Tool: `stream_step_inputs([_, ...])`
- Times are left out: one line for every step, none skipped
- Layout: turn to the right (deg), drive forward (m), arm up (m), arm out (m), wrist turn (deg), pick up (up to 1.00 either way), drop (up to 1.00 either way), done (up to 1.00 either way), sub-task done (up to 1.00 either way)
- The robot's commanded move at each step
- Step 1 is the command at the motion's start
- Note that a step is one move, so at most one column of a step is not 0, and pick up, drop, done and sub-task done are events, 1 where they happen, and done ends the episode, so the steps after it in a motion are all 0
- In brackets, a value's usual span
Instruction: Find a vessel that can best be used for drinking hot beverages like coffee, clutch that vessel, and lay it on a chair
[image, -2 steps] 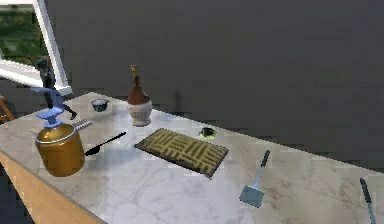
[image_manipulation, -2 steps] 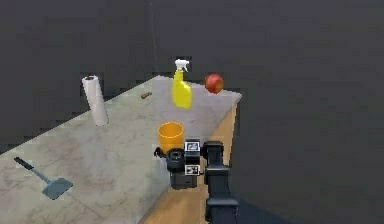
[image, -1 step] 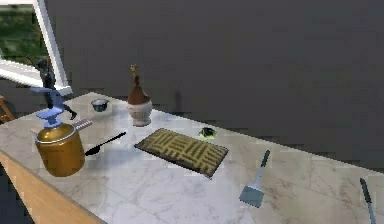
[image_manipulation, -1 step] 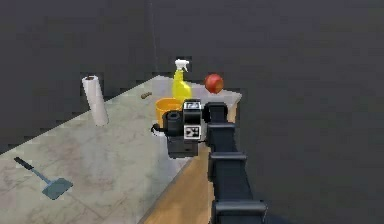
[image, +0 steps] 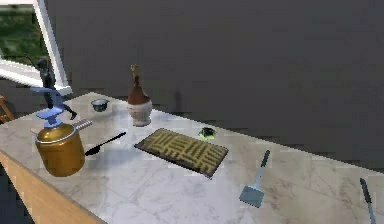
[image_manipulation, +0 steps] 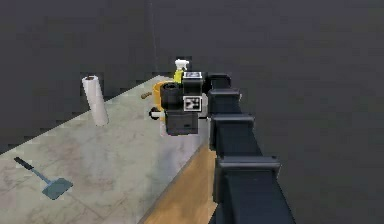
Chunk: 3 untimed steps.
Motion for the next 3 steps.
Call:
stream_step_inputs([0.0,0.0,0.0,0.0,-45.0,0.0,0.0,0.0,0.0])
stream_step_inputs([0.0,0.0,0.0,0.0,-45.0,0.0,0.0,0.0,0.0])
stream_step_inputs([0.0,0.0,0.0,0.0,-30.0,0.0,0.0,0.0,0.0])
